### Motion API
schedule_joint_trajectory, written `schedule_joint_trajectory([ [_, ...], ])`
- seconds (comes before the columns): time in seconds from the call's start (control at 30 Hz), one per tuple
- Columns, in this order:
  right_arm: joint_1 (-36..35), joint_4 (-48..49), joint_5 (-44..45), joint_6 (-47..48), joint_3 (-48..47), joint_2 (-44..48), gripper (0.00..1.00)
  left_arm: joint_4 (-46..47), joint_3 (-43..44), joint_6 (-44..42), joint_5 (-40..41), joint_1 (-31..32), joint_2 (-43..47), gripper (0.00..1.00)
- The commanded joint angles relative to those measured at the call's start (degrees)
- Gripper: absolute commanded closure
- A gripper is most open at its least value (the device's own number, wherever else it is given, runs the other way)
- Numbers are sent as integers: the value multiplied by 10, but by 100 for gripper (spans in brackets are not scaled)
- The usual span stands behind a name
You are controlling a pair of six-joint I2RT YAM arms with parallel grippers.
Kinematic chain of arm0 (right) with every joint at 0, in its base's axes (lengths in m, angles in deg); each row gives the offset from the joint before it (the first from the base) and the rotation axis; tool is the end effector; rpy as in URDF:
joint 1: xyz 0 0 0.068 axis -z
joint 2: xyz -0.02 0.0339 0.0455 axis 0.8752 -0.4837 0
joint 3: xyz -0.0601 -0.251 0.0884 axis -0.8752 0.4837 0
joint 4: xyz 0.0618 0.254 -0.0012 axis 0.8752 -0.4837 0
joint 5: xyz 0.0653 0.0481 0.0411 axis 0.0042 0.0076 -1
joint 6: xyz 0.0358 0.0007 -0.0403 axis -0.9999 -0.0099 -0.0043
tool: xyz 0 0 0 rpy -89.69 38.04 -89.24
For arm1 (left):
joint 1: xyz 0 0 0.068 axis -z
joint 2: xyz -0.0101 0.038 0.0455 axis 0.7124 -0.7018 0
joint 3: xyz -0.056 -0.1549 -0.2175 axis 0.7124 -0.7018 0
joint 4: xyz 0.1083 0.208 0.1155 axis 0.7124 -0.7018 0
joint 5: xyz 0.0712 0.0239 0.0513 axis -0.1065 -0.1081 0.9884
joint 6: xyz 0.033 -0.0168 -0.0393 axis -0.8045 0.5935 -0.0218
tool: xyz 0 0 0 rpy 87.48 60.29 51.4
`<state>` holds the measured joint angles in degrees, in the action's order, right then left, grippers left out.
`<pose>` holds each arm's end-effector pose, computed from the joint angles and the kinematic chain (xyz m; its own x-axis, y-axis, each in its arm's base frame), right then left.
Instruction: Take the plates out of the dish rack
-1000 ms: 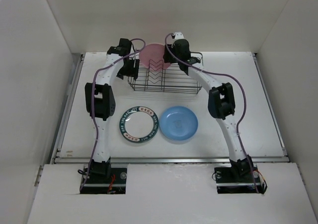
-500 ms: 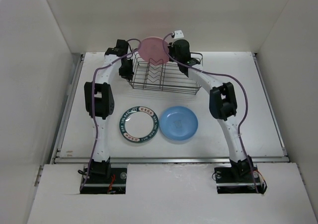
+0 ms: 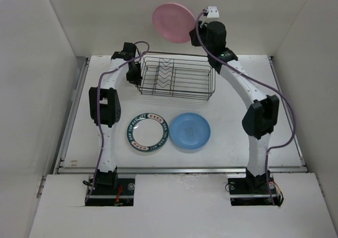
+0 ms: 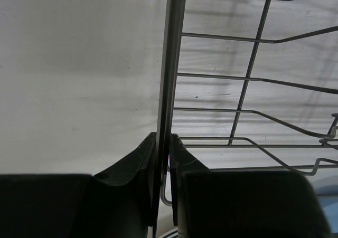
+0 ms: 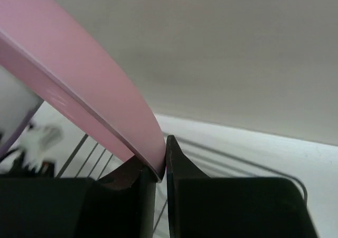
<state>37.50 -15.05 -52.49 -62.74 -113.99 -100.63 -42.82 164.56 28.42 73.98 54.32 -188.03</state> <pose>0.4673 0.1985 0.3965 -0.0669 0.1649 -0.9840 -0.2605 0.9492 0.1767 0.5020 -0.0835 0.2323 -0.8558 0.0052 -0.5173 0.1159 0.9765 -0.1820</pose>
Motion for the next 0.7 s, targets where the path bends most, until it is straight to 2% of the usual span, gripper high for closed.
schedule_joint_trajectory([
  [0.0, 17, -160, -195, -7, 31, 88, 100, -20, -8, 22, 42, 3, 19, 94],
  [0.03, 27, -184, -290, -7, 90, 137, 100, -20, -8, 22, 43, 3, 19, 91],
  [0.1, 27, -223, -356, 7, 161, 193, 100, -20, -2, 17, 43, 3, 25, 77],
  [0.13, 27, -254, -392, 7, 235, 220, 100, -14, -2, 17, 48, 3, 30, 70],
  [0.17, 27, -266, -402, 7, 274, 273, 100, -14, -2, 17, 48, 3, 35, 68],
  [0.27, 27, -316, -395, -24, 408, 339, 100, -7, 4, 17, 53, 3, 41, 59],
  [0.3, 27, -328, -390, -32, 438, 373, 100, 0, 4, 17, 53, 3, 47, 53],
  [0.43, 34, -371, -347, -81, 563, 423, 100, 0, 10, 11, 59, 3, 52, 42],
  [0.53, 40, -371, -339, -87, 630, 418, 100, 0, 10, 5, 59, 3, 74, 36],
  [0.67, 45, -339, -326, -104, 651, 368, 100, -6, 4, -14, 59, 3, 108, 15],
])
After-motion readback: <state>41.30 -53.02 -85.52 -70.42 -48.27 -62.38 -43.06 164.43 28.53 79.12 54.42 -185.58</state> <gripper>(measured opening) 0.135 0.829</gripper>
